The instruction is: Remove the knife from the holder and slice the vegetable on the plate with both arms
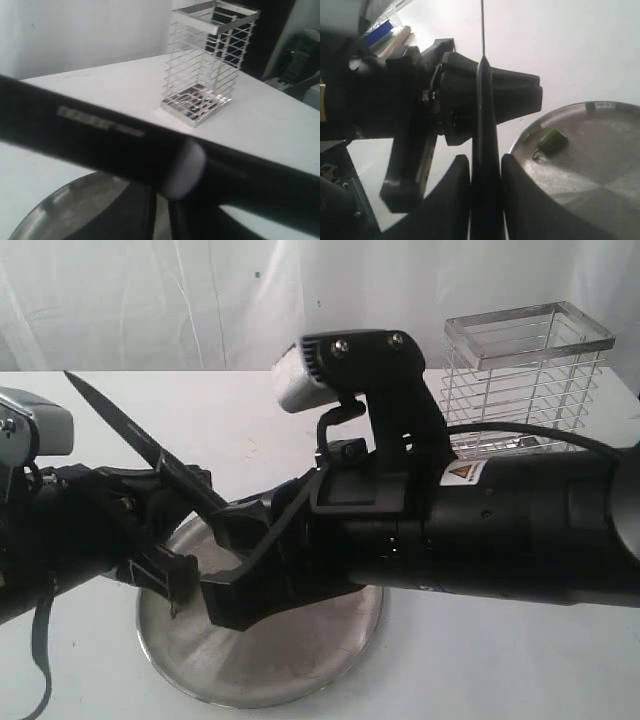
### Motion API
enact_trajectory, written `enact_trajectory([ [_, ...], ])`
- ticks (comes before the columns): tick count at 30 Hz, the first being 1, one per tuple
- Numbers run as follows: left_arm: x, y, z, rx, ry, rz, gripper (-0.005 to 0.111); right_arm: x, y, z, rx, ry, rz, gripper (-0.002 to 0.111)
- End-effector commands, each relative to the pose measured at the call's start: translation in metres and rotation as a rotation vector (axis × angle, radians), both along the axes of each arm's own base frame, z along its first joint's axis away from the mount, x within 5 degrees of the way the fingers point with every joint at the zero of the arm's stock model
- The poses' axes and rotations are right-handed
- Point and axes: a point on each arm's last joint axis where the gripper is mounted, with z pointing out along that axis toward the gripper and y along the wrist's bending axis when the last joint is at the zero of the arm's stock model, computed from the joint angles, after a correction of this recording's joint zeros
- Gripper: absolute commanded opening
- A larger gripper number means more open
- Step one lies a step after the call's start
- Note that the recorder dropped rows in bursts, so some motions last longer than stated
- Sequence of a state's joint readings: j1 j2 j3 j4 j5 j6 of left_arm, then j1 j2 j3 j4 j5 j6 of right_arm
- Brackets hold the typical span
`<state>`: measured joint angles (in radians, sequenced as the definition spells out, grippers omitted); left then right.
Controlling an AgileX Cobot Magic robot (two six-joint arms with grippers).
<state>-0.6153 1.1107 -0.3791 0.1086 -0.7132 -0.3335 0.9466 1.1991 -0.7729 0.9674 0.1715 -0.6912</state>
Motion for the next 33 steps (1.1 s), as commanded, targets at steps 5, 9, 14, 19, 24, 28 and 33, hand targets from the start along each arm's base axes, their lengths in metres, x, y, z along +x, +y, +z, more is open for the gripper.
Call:
enact_trajectory([
  [5, -0.011, -0.014, 0.004, -0.044, 0.012, -0.182, 0.016, 0.003, 0.000, 0.003, 0.008, -0.036, -0.023, 0.000],
  [9, -0.011, -0.017, 0.013, -0.111, -0.025, -0.207, 0.016, 0.002, 0.003, -0.002, -0.013, -0.011, 0.000, 0.000],
  [14, -0.011, -0.018, 0.015, -0.115, -0.014, -0.213, 0.016, 0.004, 0.004, -0.004, -0.018, -0.011, -0.009, 0.000],
  [19, -0.012, -0.019, 0.015, -0.125, -0.011, -0.225, 0.016, 0.006, 0.004, -0.003, -0.006, -0.020, -0.029, 0.000],
  [24, -0.013, -0.020, 0.014, -0.118, -0.006, -0.245, 0.016, 0.008, 0.005, 0.005, 0.013, -0.034, -0.031, 0.000],
  [28, -0.014, -0.020, 0.014, -0.129, 0.007, -0.258, 0.016, 0.009, 0.007, 0.011, 0.028, -0.043, -0.028, 0.000],
  [33, -0.016, -0.022, 0.017, -0.151, -0.009, -0.286, 0.016, 0.011, 0.010, 0.009, 0.019, -0.035, -0.025, 0.000],
])
